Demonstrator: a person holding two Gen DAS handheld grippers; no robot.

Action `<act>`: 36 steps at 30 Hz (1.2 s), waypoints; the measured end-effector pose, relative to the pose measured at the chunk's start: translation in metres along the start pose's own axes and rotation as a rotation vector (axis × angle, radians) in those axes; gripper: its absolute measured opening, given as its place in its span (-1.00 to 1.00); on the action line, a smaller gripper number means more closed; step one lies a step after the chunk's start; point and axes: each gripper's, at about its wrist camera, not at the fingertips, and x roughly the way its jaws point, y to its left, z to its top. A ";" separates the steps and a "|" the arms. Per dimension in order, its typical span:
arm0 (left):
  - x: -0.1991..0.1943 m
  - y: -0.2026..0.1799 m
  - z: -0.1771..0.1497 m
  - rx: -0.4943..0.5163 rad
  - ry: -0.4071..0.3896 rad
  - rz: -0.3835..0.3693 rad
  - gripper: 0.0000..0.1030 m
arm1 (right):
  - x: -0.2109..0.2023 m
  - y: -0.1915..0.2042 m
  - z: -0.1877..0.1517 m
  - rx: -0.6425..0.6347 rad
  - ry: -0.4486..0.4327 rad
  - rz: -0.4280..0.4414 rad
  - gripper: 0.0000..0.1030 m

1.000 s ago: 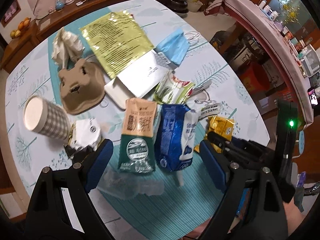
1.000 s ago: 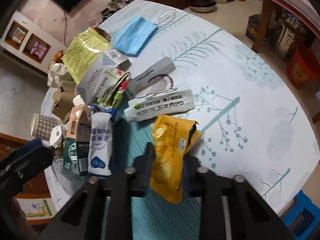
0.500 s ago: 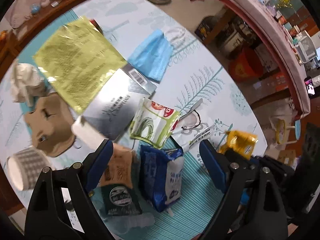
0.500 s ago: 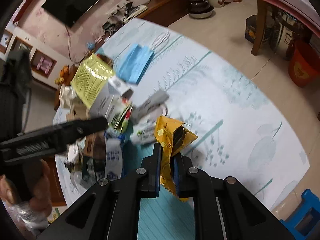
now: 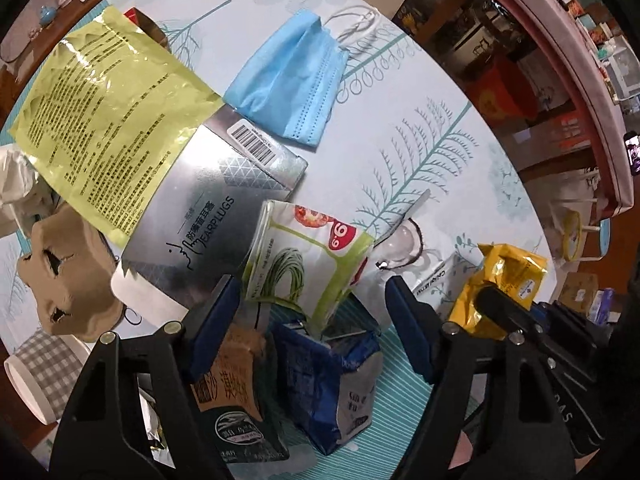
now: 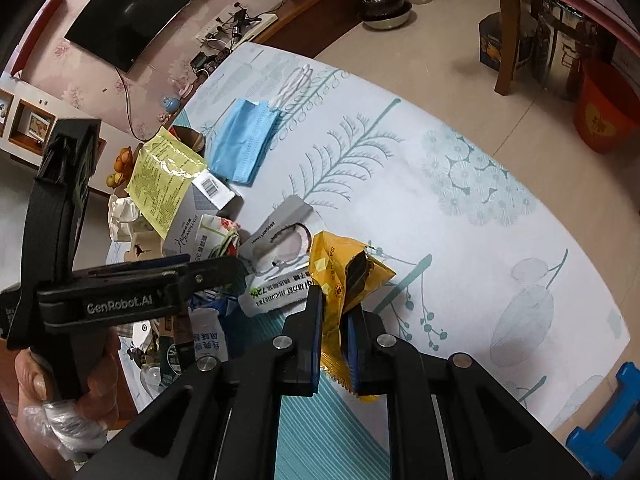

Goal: Collect trash
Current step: 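Grasp the green-and-red packet with the left tool while the right tool holds the yellow wrapper, then carry both held wrappers off the table down over the black bin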

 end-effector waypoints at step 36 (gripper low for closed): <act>-0.167 -0.052 -0.138 -0.188 -0.311 -0.048 -0.93 | -0.127 0.007 -0.044 -0.286 0.020 0.113 -0.80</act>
